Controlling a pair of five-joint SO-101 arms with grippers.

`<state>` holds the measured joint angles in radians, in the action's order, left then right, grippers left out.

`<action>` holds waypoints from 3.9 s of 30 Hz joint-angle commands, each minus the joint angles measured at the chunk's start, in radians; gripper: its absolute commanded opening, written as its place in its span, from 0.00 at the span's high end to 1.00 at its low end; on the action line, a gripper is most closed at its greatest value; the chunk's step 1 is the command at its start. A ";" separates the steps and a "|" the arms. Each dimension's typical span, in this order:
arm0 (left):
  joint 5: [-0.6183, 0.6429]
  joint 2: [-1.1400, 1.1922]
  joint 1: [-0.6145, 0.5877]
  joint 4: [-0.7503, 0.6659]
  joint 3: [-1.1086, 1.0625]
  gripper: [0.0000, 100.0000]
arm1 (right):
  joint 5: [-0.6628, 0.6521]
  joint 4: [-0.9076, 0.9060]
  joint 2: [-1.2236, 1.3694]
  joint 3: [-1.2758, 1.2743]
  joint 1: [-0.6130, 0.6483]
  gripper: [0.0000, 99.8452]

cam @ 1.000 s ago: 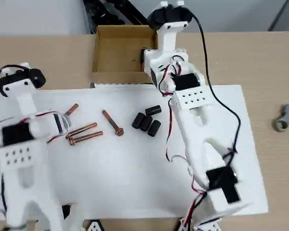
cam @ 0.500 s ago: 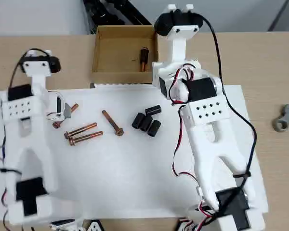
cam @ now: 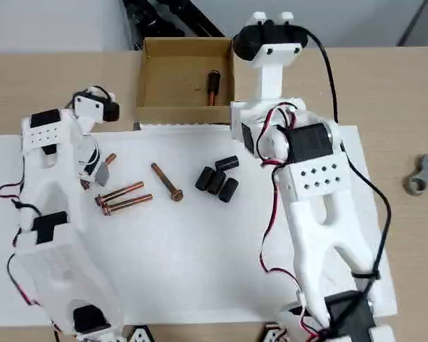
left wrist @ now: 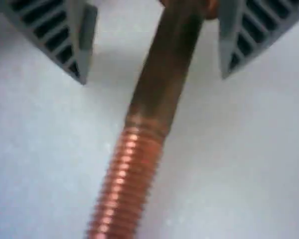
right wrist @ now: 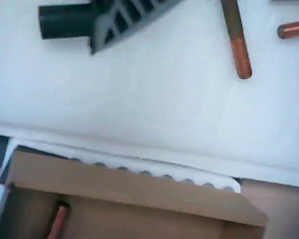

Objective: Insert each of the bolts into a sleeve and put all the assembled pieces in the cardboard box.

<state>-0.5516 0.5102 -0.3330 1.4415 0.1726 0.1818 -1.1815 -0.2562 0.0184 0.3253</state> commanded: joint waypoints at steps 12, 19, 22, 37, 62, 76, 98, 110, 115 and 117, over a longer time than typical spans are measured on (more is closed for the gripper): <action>-0.222 0.064 -0.012 0.014 0.038 0.99 | 0.014 -0.058 -0.064 0.044 -0.007 0.87; -0.448 0.023 -0.014 0.100 0.041 0.99 | 0.014 -0.048 -0.065 -0.021 -0.010 0.87; -0.557 -0.051 -0.014 0.167 0.039 0.99 | 0.015 -0.047 -0.065 -0.041 -0.010 0.87; -0.902 -0.628 0.026 0.315 -0.220 0.99 | 0.015 -0.045 -0.065 -0.103 -0.013 0.87; -1.171 -0.591 0.193 0.078 -0.512 0.90 | 0.078 0.031 -0.065 -0.184 -0.050 0.87; -0.282 -0.586 0.201 0.236 -0.380 0.89 | 0.081 0.027 -0.065 -0.186 -0.050 0.87; 1.048 -0.580 0.442 -0.091 -0.381 0.88 | 0.084 0.079 -0.067 -0.270 -0.044 0.87; 1.235 -0.295 0.450 -0.201 -0.341 0.88 | 0.084 0.077 -0.065 -0.272 -0.045 0.87; 1.260 -0.175 0.450 -0.201 -0.246 0.88 | 0.084 0.077 -0.065 -0.272 -0.045 0.87; 1.263 -0.143 0.451 -0.199 -0.223 0.88 | 0.084 0.077 -0.065 -0.272 -0.045 0.87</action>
<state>0.7004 0.3429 0.1120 1.2559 -0.1204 0.2555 -1.1109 -0.2808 -0.2578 0.2823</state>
